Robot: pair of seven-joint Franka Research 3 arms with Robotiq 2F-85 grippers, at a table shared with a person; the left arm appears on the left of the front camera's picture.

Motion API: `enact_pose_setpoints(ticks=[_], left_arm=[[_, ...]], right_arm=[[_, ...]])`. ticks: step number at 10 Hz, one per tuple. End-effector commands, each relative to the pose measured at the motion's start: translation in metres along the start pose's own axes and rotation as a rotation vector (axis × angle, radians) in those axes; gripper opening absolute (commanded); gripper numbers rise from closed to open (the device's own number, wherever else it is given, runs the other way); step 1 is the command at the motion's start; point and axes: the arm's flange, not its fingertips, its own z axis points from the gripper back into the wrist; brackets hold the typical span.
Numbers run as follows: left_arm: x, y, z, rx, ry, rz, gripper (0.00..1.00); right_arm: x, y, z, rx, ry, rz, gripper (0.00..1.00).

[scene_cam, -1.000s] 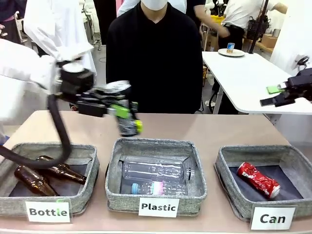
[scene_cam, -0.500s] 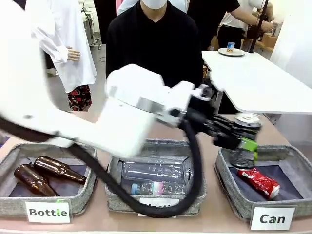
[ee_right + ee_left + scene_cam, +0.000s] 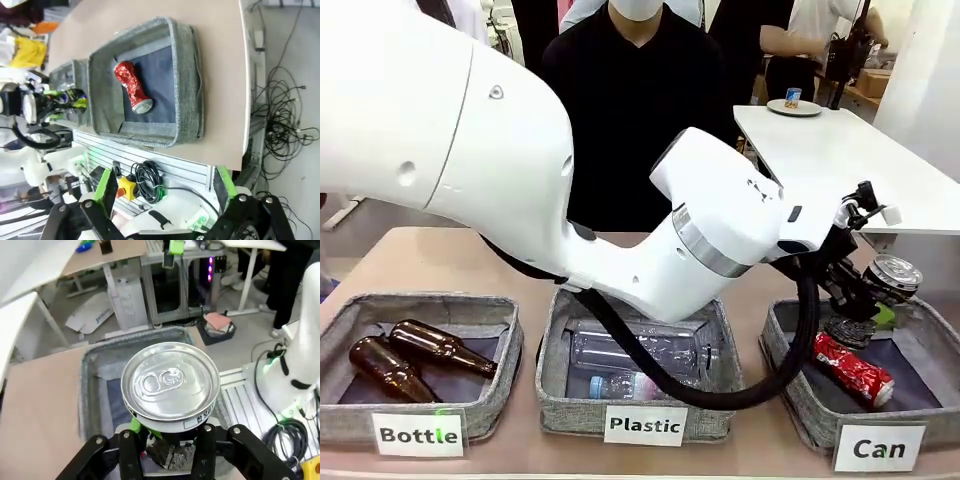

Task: Sort the can waste into the basket.
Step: Pick up the can waste from the table and place it in the right Fabric basket.

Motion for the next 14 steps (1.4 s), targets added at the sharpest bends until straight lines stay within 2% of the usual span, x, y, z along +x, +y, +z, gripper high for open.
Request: enact_pose_setpoints(ticks=[1, 2, 3, 5, 6, 8, 12, 14], left_arm=[[0.002, -0.012, 0.018, -0.002, -0.093, 0.003, 0.41], [0.000, 0.000, 0.000, 0.000, 0.000, 0.000, 0.41], [-0.003, -0.003, -0.005, 0.000, 0.039, 0.002, 0.41], [-0.004, -0.004, -0.006, -0.010, 0.053, -0.015, 0.41], [-0.006, -0.003, -0.004, -0.020, 0.070, -0.018, 0.97], [-0.008, -0.004, 0.001, -0.023, 0.049, -0.017, 1.00], [-0.007, -0.006, 0.009, -0.037, 0.014, -0.023, 1.00], [-0.007, -0.007, 0.010, -0.034, 0.028, -0.019, 1.00]], right_arm=[[0.010, 0.010, 0.005, -0.020, 0.008, 0.002, 1.00], [0.010, 0.010, 0.005, -0.020, 0.008, 0.002, 1.00], [0.010, 0.010, 0.005, -0.020, 0.008, 0.002, 1.00], [0.010, 0.010, 0.005, -0.020, 0.008, 0.002, 1.00], [0.010, 0.010, 0.005, -0.020, 0.008, 0.002, 1.00], [0.010, 0.010, 0.005, -0.020, 0.008, 0.002, 1.00], [0.010, 0.010, 0.005, -0.020, 0.008, 0.002, 1.00], [0.010, 0.010, 0.005, -0.020, 0.008, 0.002, 1.00]])
